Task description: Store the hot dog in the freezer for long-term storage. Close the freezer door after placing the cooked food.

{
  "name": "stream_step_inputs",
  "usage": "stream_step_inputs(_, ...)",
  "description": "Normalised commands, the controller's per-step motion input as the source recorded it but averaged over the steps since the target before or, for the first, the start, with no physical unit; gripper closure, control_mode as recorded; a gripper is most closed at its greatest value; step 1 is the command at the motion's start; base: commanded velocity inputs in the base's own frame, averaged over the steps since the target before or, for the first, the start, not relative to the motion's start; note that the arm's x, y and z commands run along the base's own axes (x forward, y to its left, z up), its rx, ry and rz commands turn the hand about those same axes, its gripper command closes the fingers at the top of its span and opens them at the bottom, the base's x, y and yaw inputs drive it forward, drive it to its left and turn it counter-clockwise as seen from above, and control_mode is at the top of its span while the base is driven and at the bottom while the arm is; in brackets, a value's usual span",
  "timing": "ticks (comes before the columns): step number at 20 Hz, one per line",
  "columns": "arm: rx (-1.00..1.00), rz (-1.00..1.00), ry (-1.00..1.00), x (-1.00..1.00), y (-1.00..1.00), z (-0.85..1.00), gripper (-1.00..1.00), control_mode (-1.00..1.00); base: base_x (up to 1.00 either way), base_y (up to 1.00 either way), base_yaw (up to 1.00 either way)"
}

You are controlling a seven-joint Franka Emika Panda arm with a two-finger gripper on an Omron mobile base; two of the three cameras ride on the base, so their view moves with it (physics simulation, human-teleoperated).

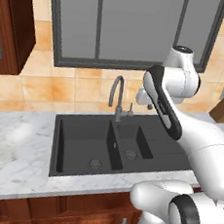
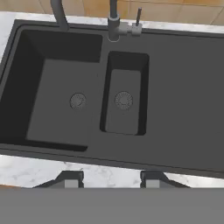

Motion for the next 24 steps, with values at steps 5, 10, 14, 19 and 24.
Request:
stream_step_inputs(5,0.0,0.0,0.0,-0.54,0.0,0.0,-1.0,-1.0,0.0,0.0,0.0)
stream_step_inputs(10,0.0,0.0,-0.02,-0.96,-0.03,0.0,-1.0,-1.0,0.0,0.0,0.0)
stream_step_inputs(14,0.0,-0.02,0.0,-0.82,0.0,0.0,-1.0,-1.0,0.0,0.0,0.0)
stream_step_inputs(19,-0.02,-0.15,0.17,-0.47,-0.01,0.0,-1.0,-1.0,0.0,0.0,0.0)
stream_step_inputs(24,0.0,-0.09,0.31,-0.1,-0.07,-0.01,-1.0,-1.0,0.0,0.0,0.0)
